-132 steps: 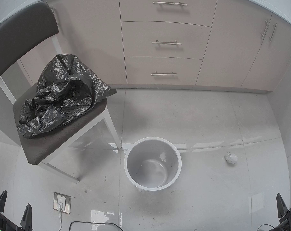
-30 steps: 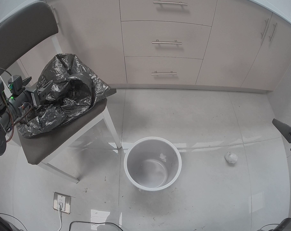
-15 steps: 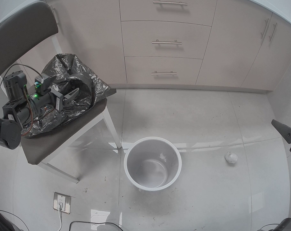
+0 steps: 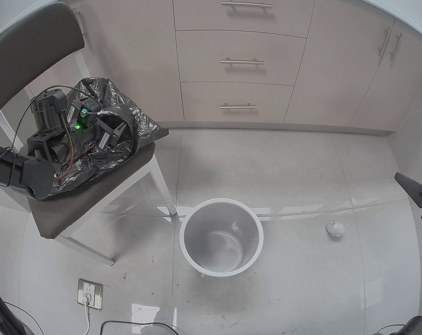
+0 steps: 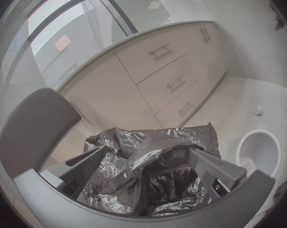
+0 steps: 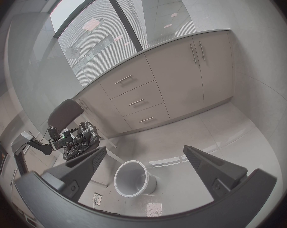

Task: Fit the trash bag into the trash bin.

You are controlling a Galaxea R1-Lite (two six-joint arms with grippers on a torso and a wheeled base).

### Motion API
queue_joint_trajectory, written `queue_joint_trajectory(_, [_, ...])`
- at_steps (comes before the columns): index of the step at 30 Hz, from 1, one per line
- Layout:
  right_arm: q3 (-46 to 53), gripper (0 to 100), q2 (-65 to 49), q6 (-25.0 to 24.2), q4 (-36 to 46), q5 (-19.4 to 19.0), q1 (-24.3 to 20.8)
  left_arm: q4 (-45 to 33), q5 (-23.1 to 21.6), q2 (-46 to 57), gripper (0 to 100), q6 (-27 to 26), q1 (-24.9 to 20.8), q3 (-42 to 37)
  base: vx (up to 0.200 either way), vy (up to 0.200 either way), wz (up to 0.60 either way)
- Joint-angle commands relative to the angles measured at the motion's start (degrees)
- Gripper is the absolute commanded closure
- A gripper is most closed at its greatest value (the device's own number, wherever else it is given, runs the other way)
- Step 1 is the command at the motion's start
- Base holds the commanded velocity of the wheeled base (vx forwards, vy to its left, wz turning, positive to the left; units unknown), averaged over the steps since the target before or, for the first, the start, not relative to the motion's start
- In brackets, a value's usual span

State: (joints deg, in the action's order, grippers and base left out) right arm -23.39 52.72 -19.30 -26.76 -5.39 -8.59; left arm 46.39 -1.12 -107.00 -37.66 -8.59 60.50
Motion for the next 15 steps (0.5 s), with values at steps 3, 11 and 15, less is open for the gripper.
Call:
queue_joint_trajectory(3, [0.0,0,-0.1,0.0,0.0,-0.1,0.0,-0.2,0.3,-2.3,0,-4.2,0.9,3.8,0.0,0.0,0.0])
queue_joint_trajectory(11, [0.0,0,-0.3,0.0,0.0,-0.1,0.0,-0.3,0.2,-1.5,0,-10.8,3.3,4.3,0.0,0.0,0.0])
queue_joint_trajectory(15, [-0.1,0,-0.4,0.0,0.0,-0.1,0.0,-1.8,0.3,-1.4,0,-11.9,3.1,4.4,0.0,0.0,0.0])
